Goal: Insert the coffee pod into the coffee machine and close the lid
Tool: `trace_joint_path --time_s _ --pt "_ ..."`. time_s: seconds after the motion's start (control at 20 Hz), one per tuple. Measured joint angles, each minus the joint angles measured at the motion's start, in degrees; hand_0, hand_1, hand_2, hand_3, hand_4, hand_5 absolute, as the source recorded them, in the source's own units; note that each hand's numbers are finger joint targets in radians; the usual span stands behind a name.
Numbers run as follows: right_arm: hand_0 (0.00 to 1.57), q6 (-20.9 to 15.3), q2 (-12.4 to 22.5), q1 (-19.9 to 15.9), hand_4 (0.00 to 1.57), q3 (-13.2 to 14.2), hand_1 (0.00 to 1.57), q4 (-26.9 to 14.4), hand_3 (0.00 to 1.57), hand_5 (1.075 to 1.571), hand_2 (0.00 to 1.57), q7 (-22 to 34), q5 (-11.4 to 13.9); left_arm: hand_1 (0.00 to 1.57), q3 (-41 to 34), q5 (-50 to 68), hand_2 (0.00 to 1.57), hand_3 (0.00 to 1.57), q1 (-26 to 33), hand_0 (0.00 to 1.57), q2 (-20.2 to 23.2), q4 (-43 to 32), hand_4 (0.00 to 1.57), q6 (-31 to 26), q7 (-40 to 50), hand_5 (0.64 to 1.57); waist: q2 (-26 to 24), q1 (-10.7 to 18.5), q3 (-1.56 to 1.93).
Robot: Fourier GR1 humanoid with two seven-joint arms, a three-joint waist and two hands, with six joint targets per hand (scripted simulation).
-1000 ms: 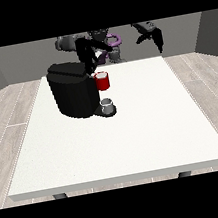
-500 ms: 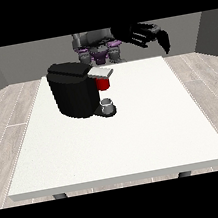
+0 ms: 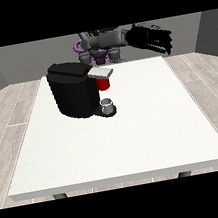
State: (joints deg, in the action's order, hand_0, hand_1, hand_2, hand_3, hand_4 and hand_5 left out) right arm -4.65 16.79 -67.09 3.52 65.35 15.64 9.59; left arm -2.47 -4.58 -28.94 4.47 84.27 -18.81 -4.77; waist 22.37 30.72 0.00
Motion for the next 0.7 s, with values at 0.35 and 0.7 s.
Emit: trace_joint_path --time_s 0.35,0.7 --pt "0.00 0.27 -3.32 -0.98 0.00 -0.03 0.00 -4.79 0.00 1.571 0.00 -5.25 -0.74 0.00 1.33 -0.38 0.00 0.00 2.84 0.00 -0.92 1.52 0.27 0.32 0.65 1.571 -2.33 -1.81 0.01" --pt "0.00 0.71 -11.35 5.31 0.26 -4.52 0.00 -3.11 0.00 1.571 0.00 -12.32 -1.15 0.00 -1.43 0.40 0.00 0.00 7.96 0.00 0.01 -0.60 0.27 1.23 -0.39 1.571 -7.99 -8.13 -0.01"
